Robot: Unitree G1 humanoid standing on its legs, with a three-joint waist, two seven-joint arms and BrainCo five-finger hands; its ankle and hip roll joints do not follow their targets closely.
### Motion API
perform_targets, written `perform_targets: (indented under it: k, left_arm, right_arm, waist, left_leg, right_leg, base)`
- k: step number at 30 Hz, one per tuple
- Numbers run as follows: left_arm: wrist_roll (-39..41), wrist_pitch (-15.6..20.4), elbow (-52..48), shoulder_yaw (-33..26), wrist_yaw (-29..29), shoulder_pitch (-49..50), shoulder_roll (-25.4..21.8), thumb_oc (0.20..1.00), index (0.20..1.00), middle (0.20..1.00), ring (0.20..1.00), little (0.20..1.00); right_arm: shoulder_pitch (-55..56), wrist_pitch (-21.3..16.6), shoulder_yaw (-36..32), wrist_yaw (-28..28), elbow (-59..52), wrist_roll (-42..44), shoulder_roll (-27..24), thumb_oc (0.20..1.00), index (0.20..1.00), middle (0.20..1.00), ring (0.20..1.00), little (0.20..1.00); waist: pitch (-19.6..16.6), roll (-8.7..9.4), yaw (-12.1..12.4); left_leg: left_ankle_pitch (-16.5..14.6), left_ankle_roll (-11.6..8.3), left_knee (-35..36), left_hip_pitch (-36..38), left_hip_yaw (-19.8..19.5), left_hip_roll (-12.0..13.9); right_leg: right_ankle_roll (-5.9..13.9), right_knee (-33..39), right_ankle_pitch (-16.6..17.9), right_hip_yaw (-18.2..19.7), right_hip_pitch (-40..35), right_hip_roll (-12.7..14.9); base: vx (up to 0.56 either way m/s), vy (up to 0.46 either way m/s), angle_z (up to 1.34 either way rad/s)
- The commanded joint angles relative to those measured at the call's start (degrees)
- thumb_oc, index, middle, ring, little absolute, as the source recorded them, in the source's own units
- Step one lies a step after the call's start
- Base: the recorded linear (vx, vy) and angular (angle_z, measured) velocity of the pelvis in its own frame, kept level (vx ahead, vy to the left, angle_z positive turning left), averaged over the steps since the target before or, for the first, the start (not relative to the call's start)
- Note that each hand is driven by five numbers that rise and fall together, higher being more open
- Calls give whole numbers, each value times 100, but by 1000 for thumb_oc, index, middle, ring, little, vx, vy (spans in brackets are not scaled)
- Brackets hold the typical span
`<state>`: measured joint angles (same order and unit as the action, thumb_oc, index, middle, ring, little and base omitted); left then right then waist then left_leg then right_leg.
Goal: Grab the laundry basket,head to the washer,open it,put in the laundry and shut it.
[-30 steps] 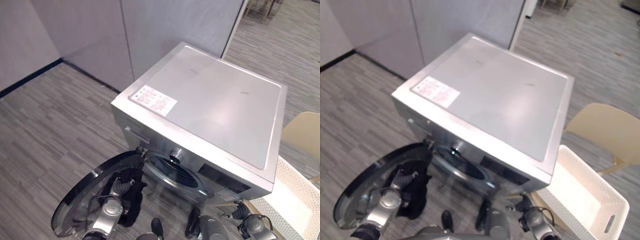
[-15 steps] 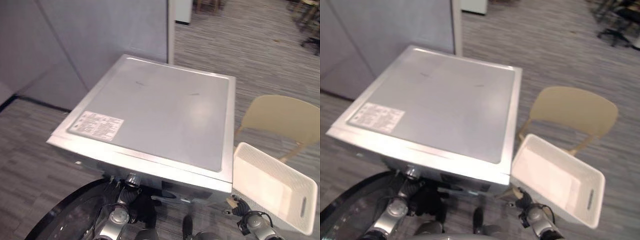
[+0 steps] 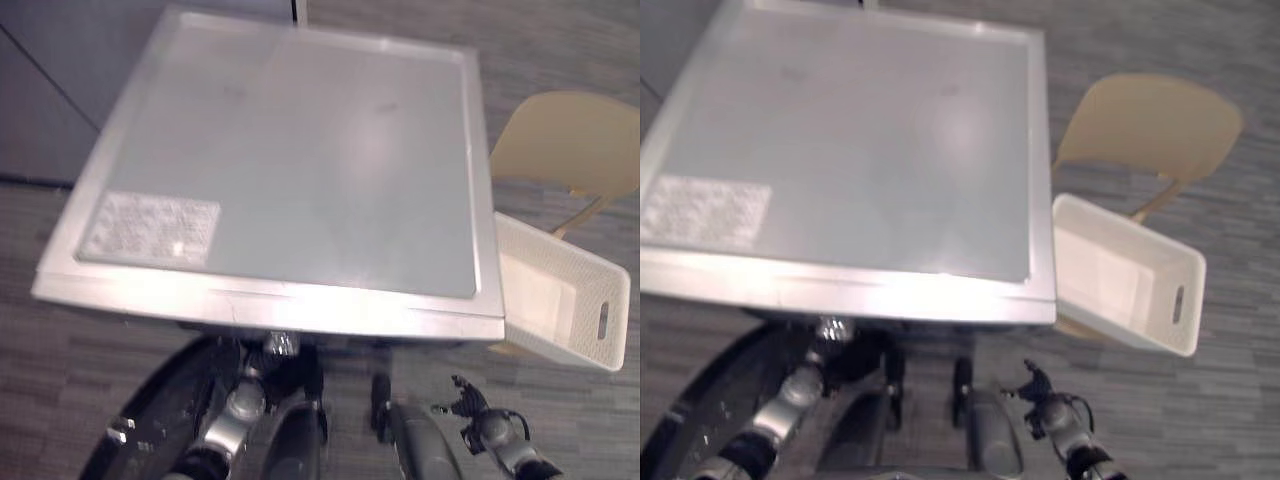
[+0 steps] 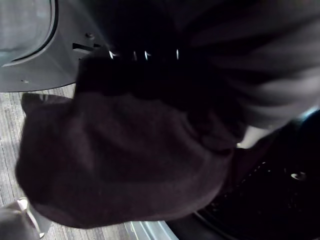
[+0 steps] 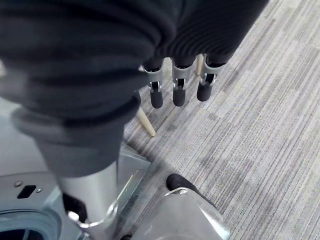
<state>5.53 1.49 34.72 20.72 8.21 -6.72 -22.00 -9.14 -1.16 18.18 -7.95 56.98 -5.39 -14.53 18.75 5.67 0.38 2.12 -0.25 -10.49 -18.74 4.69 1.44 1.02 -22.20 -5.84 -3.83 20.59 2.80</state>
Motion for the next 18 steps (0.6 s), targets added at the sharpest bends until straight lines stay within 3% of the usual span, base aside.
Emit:
perform_targets:
  k: [1,2,6,7,10,14,17,18]
  left_arm:
    - [367,486,-649,24,607,-903,138,200,200,200,200,200]
    - [376,503,-646,32,823,-1163,206,200,200,200,200,200]
    - [250,520,-688,123,1076,-1519,207,200,200,200,200,200]
    - [105,513,-789,116,1342,-1875,61,200,200,200,200,200]
    - [-232,428,-691,269,1671,-2678,-209,200,200,200,200,200]
    - [-588,310,-336,551,1981,-3645,-616,200,200,200,200,200]
    - [-1319,148,348,1303,2188,-5002,-1242,200,200,200,200,200]
    - [-1315,161,383,1331,2195,-5043,-1231,200,200,200,200,200]
  right_arm:
    - [181,-131,-29,-428,-136,630,-222,1000,1000,1000,1000,1000]
    - [192,-185,-43,-519,-116,687,-196,1000,1000,1000,1000,1000]
    - [196,-231,-22,-585,-98,792,-189,1000,1000,1000,1000,1000]
    - [441,-348,-63,-556,-927,930,-301,1000,1000,1000,1000,1000]
    - [658,-528,11,-518,-1580,1000,-481,1000,1000,1000,1000,1000]
    - [853,-709,89,-399,-2261,1045,-650,1000,1000,1000,1000,1000]
    - [943,-943,186,-314,-2873,1144,-908,1000,1000,1000,1000,1000]
    - [939,-941,169,-312,-2878,1145,-897,1000,1000,1000,1000,1000]
  waist:
    - [-266,-12,-153]
    - [-243,20,-171]
    - [-263,40,-213]
    - [-287,106,-340]
    - [-301,140,-528]
    - [-389,91,-755]
    - [-457,-8,-1004]
    - [-460,-2,-992]
  left_leg:
    - [-1586,101,-2925,-1729,-366,209]
    - [-1742,99,-3425,-2196,-420,261]
    - [-1902,113,-3898,-2661,-501,277]
    - [-2026,108,-4241,-3055,-504,301]
    - [-2135,88,-4593,-3610,-539,298]
    - [-2192,79,-5035,-4421,-607,304]
    - [-2204,60,-5378,-5024,-674,340]
    - [-2209,60,-5395,-5052,-676,338]
  right_leg:
    - [26,-1819,-1032,-209,1300,201]
    - [-14,-2345,-1250,-302,1752,271]
    - [-108,-2843,-1524,-331,2217,305]
    - [-215,-3210,-1733,-288,2583,317]
    - [-311,-3616,-1925,-204,3094,335]
    - [-330,-4070,-1985,-123,3852,337]
    - [-343,-4420,-2000,-19,4422,352]
    - [-344,-4437,-2007,-19,4449,354]
  base:
    - [-85,-91,44]
    - [-58,-64,58]
    - [-26,-33,35]
    - [-24,-51,-3]
    - [-43,-15,5]
    - [-30,-7,7]
    - [-42,11,7]
    - [-26,13,7]
